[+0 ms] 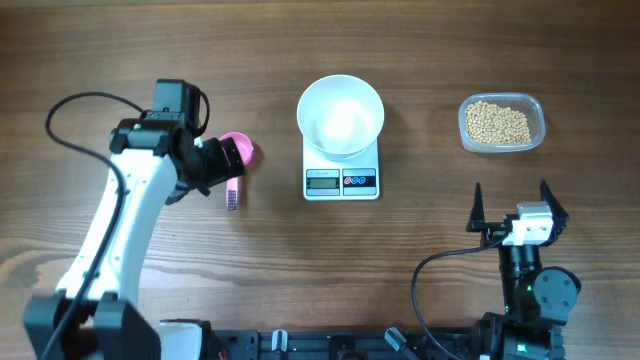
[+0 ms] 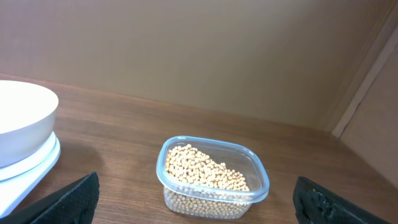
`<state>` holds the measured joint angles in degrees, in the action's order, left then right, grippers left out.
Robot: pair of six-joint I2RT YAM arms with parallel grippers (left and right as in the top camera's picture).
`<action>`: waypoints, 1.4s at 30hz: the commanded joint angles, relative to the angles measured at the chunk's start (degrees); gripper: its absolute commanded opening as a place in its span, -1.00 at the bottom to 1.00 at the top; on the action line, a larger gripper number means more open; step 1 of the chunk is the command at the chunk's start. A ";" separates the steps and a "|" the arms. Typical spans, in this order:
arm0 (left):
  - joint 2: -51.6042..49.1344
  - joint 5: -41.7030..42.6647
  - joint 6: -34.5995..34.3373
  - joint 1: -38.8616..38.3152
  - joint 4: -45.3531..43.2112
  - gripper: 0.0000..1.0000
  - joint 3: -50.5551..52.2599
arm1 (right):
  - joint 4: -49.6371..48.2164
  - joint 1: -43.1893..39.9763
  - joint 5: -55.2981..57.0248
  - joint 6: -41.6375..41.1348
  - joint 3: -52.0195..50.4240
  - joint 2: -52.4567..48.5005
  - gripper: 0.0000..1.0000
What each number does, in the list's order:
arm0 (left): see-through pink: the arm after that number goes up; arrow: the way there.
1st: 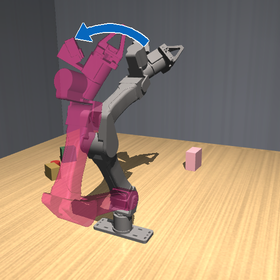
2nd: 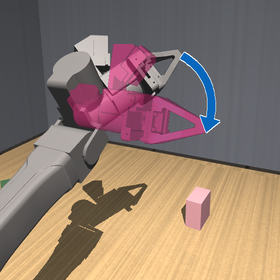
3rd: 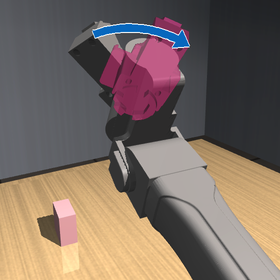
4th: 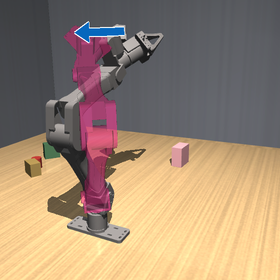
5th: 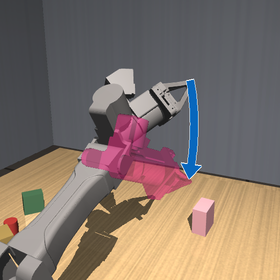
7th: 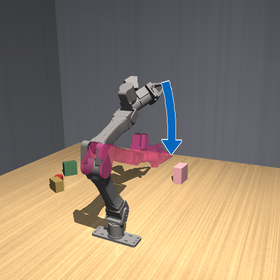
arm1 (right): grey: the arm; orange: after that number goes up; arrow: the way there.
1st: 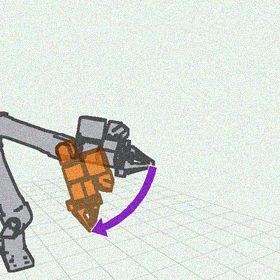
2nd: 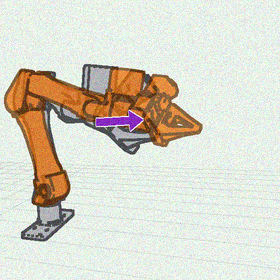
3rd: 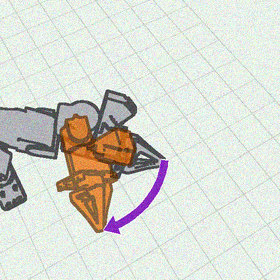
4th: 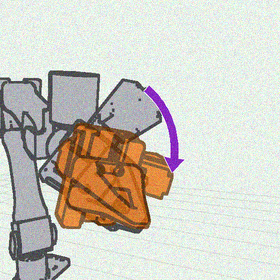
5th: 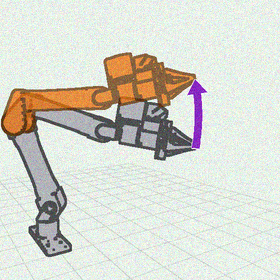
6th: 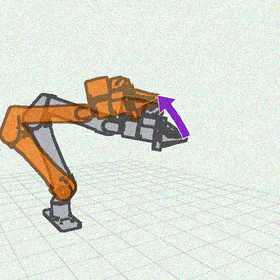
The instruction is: Scoop item into bowl and weigh 150g on scale
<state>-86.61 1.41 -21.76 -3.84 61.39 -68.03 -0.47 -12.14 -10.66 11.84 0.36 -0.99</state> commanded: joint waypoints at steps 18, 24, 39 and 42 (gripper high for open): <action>-1.31 20.22 12.37 17.88 -7.15 1.00 7.17 | -0.31 0.28 -0.09 0.04 -0.04 0.46 0.99; -1.33 20.22 12.37 17.84 -8.96 1.00 8.09 | -0.31 0.28 -0.09 0.02 -0.04 0.46 0.99; -1.33 20.22 12.39 17.84 -9.97 1.00 8.09 | -0.31 0.28 -0.09 0.02 -0.04 0.46 0.99; -1.33 20.22 12.39 17.84 -9.86 1.00 8.09 | -0.31 0.28 -0.09 0.04 -0.04 0.46 1.00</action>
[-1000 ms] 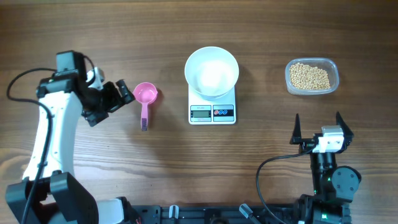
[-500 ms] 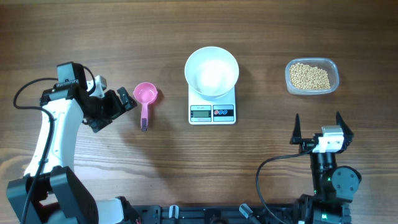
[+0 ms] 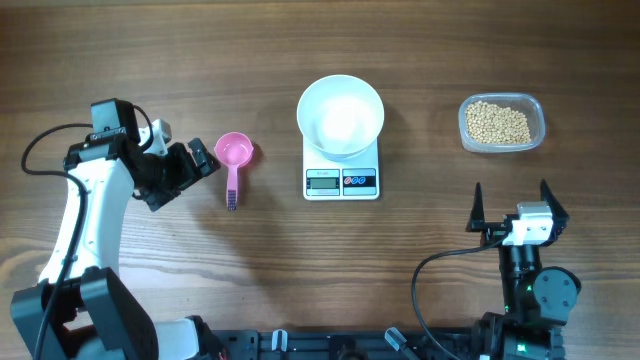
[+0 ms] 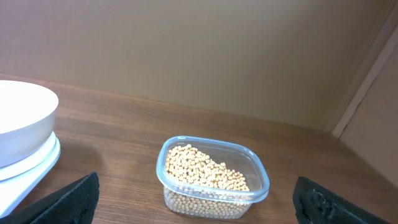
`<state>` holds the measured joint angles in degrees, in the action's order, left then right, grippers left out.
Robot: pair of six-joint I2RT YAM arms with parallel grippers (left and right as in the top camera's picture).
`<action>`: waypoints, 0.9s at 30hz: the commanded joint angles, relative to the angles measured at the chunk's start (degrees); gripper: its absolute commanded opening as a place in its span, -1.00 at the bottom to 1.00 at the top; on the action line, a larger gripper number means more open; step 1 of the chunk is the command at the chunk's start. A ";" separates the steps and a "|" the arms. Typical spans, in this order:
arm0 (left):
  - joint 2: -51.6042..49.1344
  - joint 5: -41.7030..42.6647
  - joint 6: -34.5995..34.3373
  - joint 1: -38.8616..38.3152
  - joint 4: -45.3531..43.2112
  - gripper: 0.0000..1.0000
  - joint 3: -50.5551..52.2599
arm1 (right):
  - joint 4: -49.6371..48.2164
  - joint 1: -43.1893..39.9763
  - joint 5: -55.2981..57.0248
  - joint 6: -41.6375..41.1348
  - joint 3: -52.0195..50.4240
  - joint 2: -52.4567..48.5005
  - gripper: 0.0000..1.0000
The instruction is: Scoop item into bowl and weigh 150g on scale
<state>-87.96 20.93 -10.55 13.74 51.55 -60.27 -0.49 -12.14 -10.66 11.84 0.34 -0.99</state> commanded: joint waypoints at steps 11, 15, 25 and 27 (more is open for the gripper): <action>0.02 0.72 1.16 0.26 0.31 1.00 0.33 | -0.33 0.28 -0.11 0.04 -0.02 0.46 0.99; 0.02 0.72 1.16 0.26 1.44 1.00 0.33 | -1.16 0.28 -9.92 -5.84 -0.02 0.46 1.00; 0.02 2.27 1.16 0.26 1.86 1.00 0.33 | -13.97 0.28 -38.53 -42.05 -0.02 0.46 0.99; 0.02 2.49 1.16 0.24 1.84 1.00 0.33 | -23.32 0.28 -40.59 -43.56 -0.02 0.46 0.99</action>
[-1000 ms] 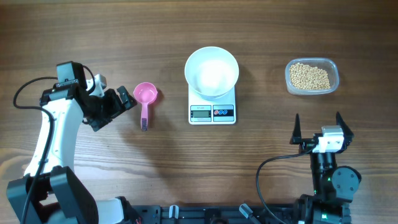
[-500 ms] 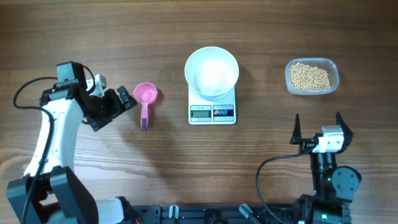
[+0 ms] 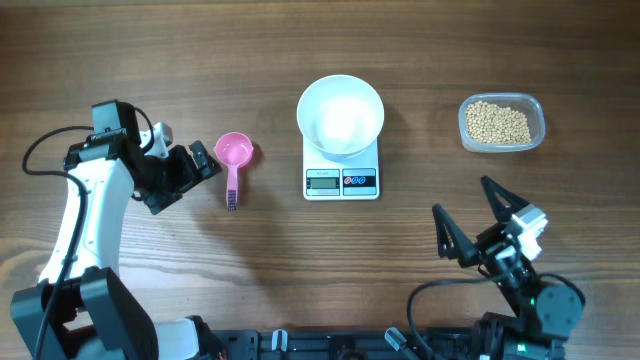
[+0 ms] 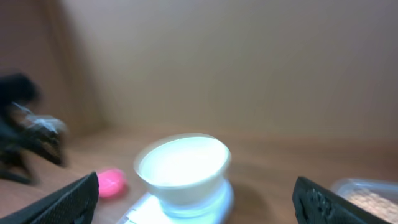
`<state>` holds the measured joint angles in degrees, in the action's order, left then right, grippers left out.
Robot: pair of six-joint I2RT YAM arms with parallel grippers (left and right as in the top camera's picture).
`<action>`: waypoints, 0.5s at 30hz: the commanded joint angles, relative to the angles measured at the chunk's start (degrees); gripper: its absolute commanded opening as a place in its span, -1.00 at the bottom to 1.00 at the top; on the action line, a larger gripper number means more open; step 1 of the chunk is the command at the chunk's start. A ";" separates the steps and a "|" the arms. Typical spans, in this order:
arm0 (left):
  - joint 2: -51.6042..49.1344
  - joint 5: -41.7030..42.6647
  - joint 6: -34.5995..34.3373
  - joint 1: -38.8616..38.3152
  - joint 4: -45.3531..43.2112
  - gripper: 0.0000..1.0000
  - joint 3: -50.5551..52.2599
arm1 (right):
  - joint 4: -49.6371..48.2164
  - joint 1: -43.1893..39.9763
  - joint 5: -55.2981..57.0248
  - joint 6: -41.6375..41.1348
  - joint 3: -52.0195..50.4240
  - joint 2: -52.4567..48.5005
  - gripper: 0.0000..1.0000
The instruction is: Scoop item into bowl and weigh 150g on scale
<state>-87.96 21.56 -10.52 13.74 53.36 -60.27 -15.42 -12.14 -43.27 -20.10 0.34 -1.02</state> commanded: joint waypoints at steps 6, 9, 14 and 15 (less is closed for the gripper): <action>0.02 1.86 1.14 0.24 0.09 1.00 0.33 | -23.69 0.28 -8.90 -12.81 2.97 0.48 1.00; 0.02 2.03 1.14 0.24 0.20 1.00 0.33 | -22.82 0.28 -8.94 -12.59 7.58 -0.22 0.99; 0.02 2.03 1.14 0.24 0.17 1.00 0.33 | -16.39 0.28 -9.81 -6.36 17.53 -4.68 0.99; 0.02 2.03 1.14 0.24 0.15 1.00 0.33 | -12.92 0.28 -9.84 -4.17 20.46 -6.27 0.99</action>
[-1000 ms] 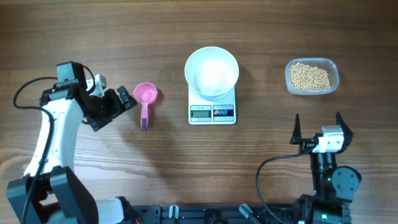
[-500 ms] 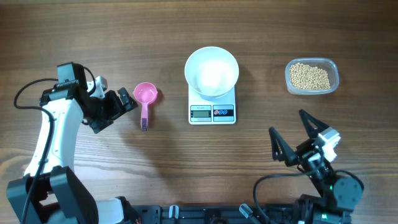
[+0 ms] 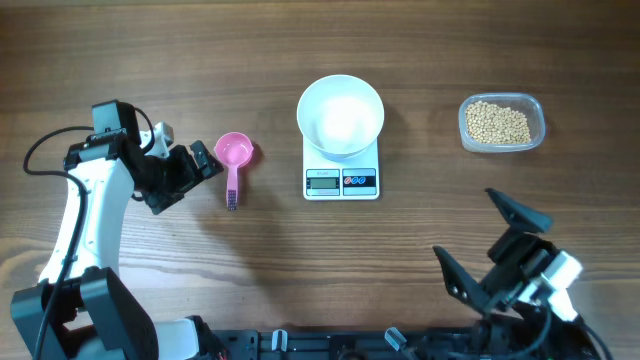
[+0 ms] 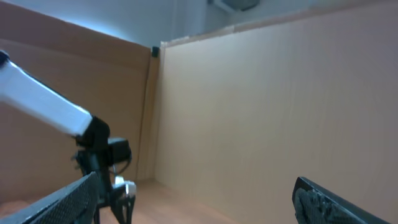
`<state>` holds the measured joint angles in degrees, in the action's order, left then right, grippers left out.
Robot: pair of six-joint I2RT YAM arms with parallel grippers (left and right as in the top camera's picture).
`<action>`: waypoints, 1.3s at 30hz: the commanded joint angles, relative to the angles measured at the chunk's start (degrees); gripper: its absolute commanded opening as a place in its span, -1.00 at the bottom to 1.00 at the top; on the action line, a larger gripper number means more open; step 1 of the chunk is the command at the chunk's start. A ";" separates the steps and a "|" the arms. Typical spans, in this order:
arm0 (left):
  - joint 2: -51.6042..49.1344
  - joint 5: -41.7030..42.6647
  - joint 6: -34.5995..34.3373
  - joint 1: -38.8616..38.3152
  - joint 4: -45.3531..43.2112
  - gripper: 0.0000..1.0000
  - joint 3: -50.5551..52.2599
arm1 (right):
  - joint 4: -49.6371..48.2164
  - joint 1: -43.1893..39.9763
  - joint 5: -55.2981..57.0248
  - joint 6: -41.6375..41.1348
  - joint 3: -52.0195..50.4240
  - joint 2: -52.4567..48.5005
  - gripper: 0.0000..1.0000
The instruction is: Scoop item into bowl and weigh 150g on scale
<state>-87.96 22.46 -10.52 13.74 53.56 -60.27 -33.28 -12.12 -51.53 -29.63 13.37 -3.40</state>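
Observation:
A white bowl stands on a small white scale at mid table. A pink scoop lies left of the scale, handle toward the front. A clear tub of soybeans sits at the far right. My left gripper is open just left of the scoop, holding nothing. My right gripper is open near the front right edge, turned to the left and tilted up. In the right wrist view its fingertips frame the far wall and the left arm.
Brown cardboard walls surround the wooden table. The left arm's white link runs along the left side toward the front edge. A black cable loops by it.
My right arm has swung further left and tilted up; its camera now faces the far left wall and left arm instead of the bowl. The left arm, scoop and bowl have not moved.
At first my left gripper was at the pink scoop beside the scale, and my right gripper faced the soybean tub. Then the left gripper stood back to the left, the scoop lying free. After that the right arm turned left past the bowl, and now further.

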 commanded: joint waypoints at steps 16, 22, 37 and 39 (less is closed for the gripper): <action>0.02 1.14 1.14 0.24 -0.04 1.00 0.33 | 51.60 0.26 -9.68 24.85 39.28 -31.74 0.99; 0.02 1.14 1.14 0.24 -0.33 1.00 0.33 | 48.83 0.26 -23.47 11.61 39.26 -38.07 0.99; 0.02 1.11 1.16 0.24 -0.44 1.00 0.33 | 43.56 0.28 -8.46 -0.55 40.15 -40.26 0.98; 0.02 1.14 1.16 0.24 -0.13 1.00 0.33 | 44.74 0.28 -7.52 -0.44 40.59 -40.26 0.98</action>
<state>-87.96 22.63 -10.52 13.74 52.97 -60.25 10.35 -12.03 -63.53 -28.75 51.79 -44.25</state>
